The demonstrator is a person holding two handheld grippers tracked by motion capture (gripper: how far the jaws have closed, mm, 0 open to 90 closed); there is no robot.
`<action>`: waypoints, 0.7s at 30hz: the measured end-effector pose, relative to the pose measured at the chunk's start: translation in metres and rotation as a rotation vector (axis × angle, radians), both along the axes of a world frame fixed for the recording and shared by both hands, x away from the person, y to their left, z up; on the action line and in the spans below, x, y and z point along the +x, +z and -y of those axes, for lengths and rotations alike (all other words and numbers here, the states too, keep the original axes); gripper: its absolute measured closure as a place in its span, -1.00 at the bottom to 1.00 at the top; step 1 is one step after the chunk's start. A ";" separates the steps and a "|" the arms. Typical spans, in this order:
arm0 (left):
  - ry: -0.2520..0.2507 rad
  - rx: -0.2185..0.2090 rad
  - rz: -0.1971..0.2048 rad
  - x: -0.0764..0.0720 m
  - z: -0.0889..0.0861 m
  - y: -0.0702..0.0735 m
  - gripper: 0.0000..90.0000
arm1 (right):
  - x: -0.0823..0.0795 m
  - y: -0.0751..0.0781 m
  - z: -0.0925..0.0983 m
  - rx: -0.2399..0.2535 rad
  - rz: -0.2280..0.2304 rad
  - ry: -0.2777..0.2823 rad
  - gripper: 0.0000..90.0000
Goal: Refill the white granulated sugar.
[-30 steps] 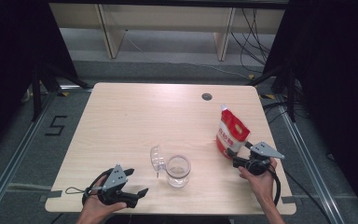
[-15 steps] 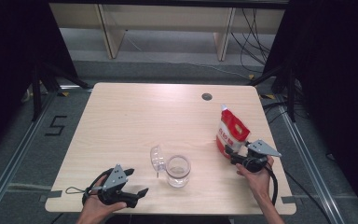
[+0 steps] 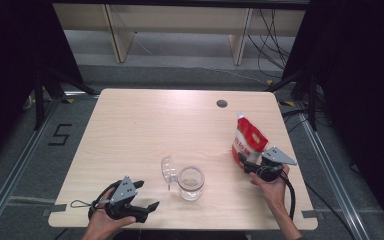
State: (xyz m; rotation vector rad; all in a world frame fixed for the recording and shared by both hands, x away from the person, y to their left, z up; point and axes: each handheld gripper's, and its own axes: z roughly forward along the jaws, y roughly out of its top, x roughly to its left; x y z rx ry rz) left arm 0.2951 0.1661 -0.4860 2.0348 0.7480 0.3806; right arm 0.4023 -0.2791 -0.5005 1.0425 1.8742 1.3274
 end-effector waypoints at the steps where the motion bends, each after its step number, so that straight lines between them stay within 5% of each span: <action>1: 0.000 -0.001 -0.001 0.000 0.000 0.000 -0.66 | 0.001 0.000 0.000 0.000 -0.003 -0.003 -0.33; 12: 0.009 -0.015 -0.019 -0.002 0.002 -0.001 -0.66 | 0.005 0.001 -0.001 0.024 0.031 0.013 -0.05; 21: -0.005 0.000 0.004 0.000 0.000 0.000 -0.66 | -0.002 0.004 -0.002 0.020 -0.003 0.011 0.01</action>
